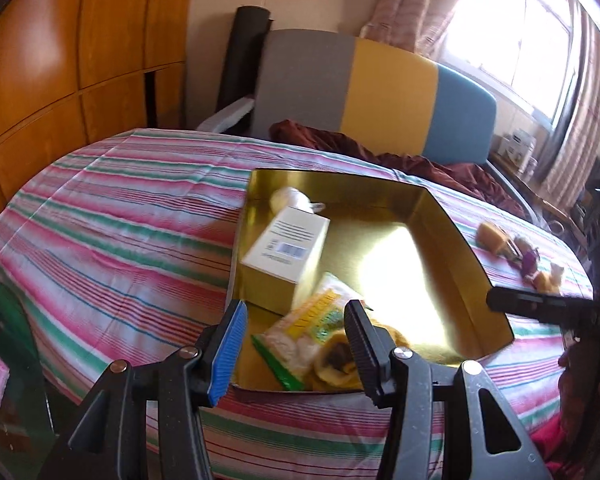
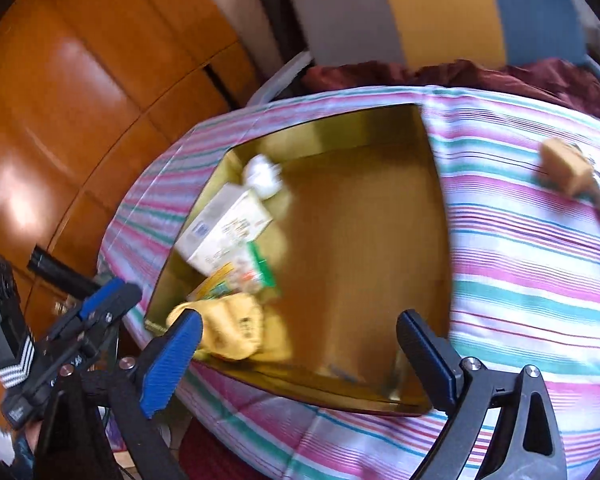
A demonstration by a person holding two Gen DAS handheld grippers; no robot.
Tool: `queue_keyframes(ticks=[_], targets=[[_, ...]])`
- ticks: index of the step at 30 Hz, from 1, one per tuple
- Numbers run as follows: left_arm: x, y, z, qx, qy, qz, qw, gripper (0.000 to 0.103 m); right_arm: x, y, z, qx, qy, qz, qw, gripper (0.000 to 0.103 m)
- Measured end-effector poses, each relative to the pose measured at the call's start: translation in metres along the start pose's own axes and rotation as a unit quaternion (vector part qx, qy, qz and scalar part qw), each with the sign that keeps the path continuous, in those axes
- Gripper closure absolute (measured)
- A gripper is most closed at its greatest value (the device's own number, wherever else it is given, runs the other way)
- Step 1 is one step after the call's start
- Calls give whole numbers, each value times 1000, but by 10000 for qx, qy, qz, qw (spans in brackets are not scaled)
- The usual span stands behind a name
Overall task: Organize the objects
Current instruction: 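Move both tools away from the tray back over the remaining items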
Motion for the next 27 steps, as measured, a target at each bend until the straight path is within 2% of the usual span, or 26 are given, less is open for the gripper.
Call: queue_keyframes(ticks=[10, 14, 17, 20, 23, 25, 27], targets=[[9, 4, -64, -667, -442, -49, 9968, 52, 69, 15, -86, -869, -706, -517, 9924, 4], [16, 5, -98, -1010, -678, -86, 9925, 52, 119, 28, -122, -948, -1123, -837, 9856, 4], [20, 4, -124, -1246, -851, -110, 9885, 52, 167, 38, -157, -1106, -1514, -1192, 9750, 3], [25, 2, -155, -1499, -1039, -86, 9832, 52, 217, 43, -201, -1509, -1886, -1685, 9556, 2], [29, -1, -190, -1807, -1233, -66, 9758, 52, 259, 34, -250, -2163, -2126, -2215, 9268, 1], [32, -4, -212, -1993, -1337, -51, 9708, 52, 276, 20, -279, -2689, -2113, -2531, 9050, 1], [33, -5, -232, -2132, -1432, 3, 9665, 52, 284, 3, -302, -3417, -1813, -2714, 8813, 1]])
Point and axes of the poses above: each gripper's, at about its wrist camera, not at the fingertips, and x roughly against the way its jaws point, z to its left, y to its top, the point moved 7 cm from there along -x, roughly the way its jaws point, and after that the axes turned 14 degrees about y, right-handed, at the moved point
